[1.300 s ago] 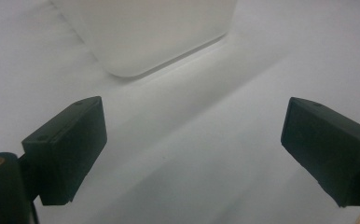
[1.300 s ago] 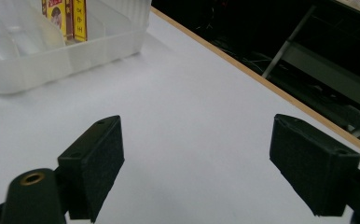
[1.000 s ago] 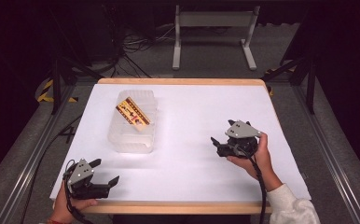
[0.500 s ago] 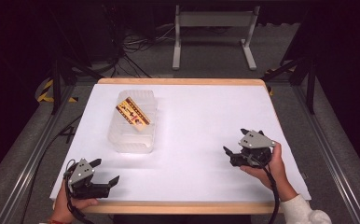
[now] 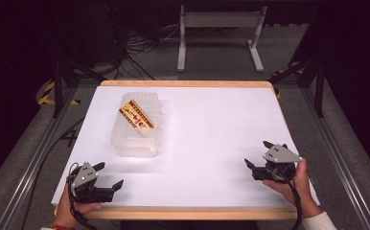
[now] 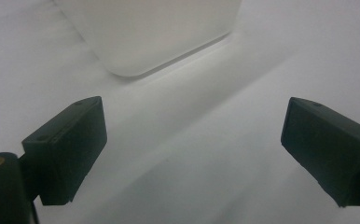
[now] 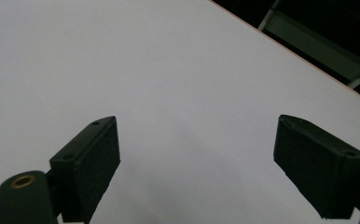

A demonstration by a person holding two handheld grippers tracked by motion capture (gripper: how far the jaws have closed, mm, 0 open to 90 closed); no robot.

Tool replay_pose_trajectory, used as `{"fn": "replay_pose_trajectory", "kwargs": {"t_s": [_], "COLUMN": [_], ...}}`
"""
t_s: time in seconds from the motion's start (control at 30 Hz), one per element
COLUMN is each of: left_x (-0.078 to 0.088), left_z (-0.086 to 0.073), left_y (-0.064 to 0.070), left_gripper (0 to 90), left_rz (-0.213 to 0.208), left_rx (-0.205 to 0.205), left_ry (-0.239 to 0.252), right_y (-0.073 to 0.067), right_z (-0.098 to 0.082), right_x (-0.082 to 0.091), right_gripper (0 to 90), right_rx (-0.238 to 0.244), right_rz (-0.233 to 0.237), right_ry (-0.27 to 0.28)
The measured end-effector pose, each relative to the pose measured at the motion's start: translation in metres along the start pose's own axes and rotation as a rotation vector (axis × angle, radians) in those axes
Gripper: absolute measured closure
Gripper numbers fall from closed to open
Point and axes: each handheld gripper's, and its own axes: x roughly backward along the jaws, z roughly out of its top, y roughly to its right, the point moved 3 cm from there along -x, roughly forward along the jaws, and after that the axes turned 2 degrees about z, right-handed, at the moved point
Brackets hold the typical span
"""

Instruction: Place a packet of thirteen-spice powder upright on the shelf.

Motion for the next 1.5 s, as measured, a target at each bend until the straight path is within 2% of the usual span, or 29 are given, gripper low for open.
{"fn": "replay_pose_trajectory", "kwargs": {"t_s": [0.2, 0.37, 0.4, 0.57, 0.67, 0.7, 0.8, 0.87, 1.0, 1.2, 1.5], "left_x": [0.0, -0.003, -0.003, -0.004, -0.004, -0.004, -0.006, -0.007, -0.007, -0.007, -0.008], "left_z": [0.0, 0.002, 0.002, 0.002, 0.002, 0.002, 0.003, 0.005, 0.006, 0.006, 0.007], "left_y": [-0.001, -0.001, -0.001, -0.001, -0.002, -0.002, -0.002, 0.0, 0.001, 0.001, 0.001], "left_gripper": [7.5, 7.5, 7.5, 7.5, 7.5, 7.5, 7.5, 7.5, 7.5, 7.6, 7.5], "left_rz": [-0.001, -0.006, -0.006, -0.01, -0.008, -0.008, -0.011, -0.008, -0.012, -0.013, -0.014], "left_rx": [0.0, 0.0, 0.0, -0.003, 0.001, 0.001, 0.001, -0.005, -0.015, -0.019, -0.021], "left_ry": [-0.003, -0.004, -0.004, -0.003, -0.002, -0.002, -0.002, 0.001, 0.005, 0.012, 0.008], "right_y": [0.008, 0.016, 0.016, 0.023, 0.028, 0.028, 0.032, 0.032, 0.03, 0.031, 0.03], "right_z": [-0.022, -0.047, -0.047, -0.067, -0.069, -0.069, -0.073, -0.074, -0.074, -0.076, -0.075], "right_x": [0.008, 0.015, 0.015, 0.021, 0.027, 0.027, 0.026, 0.028, 0.03, 0.033, 0.033], "right_gripper": [14.7, 13.9, 13.9, 13.2, 13.0, 13.0, 12.0, 11.8, 11.7, 11.7, 11.6], "right_rx": [-0.048, -0.122, -0.122, -0.225, -0.274, -0.274, -0.33, -0.328, -0.318, -0.339, -0.315], "right_rz": [-0.008, -0.008, -0.008, -0.012, -0.016, -0.016, -0.009, -0.023, -0.035, -0.045, -0.066], "right_ry": [0.016, 0.018, 0.018, 0.03, 0.079, 0.079, 0.077, 0.104, 0.114, 0.147, 0.141]}}
